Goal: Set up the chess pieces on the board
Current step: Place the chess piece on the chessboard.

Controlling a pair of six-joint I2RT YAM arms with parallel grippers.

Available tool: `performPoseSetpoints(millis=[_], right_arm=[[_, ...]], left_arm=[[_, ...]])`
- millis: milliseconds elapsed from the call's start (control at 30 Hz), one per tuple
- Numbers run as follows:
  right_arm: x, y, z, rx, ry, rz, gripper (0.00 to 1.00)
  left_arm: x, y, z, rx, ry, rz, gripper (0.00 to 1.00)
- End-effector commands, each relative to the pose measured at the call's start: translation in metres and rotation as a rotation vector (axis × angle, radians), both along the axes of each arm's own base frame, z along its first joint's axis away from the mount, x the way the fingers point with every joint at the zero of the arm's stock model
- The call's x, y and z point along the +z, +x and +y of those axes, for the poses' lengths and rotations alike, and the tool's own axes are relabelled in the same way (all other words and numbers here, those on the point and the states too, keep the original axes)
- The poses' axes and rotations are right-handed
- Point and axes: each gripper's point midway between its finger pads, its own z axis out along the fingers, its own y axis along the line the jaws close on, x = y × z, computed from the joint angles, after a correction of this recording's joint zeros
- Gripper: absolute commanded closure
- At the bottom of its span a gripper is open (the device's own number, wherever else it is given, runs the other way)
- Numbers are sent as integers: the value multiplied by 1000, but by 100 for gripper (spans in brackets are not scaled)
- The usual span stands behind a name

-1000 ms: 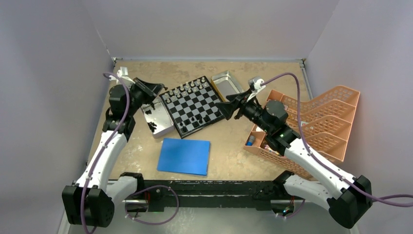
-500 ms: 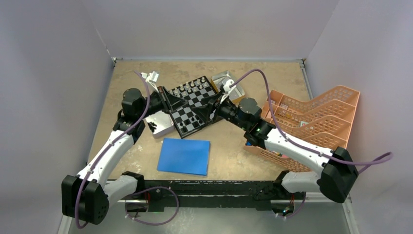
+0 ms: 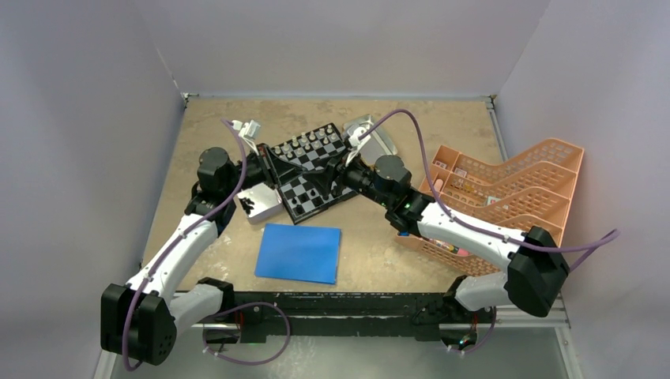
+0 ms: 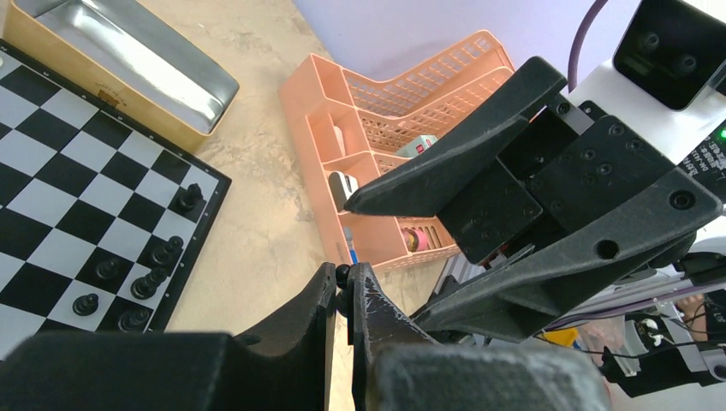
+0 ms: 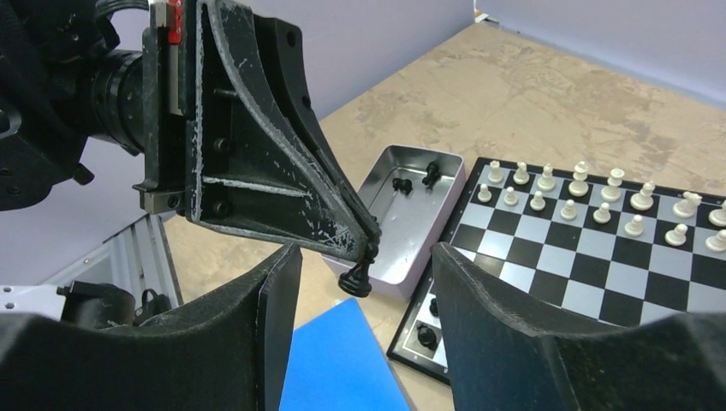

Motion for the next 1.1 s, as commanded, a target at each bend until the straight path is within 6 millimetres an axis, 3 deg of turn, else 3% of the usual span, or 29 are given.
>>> performPoseSetpoints(millis=[0,267,700,867,1067], right_arm=[[32,-4,7,21,59,-81,41],[20,-4,8,20,51,-53,50],[6,3,17,5,20,1,51],[6,6,17,-6,28,-6,67],[21,4,6,-33,79,-67,92]], left_arm=[[20,-3,0,-13,-11,-112,100],[19,-2,0,-5,-21,-106,100],[24,-3,1,3,-30,-114,100],[24,-7,0,-14,-29,-113,100],[19,-11,1,-25,7,-93,100]])
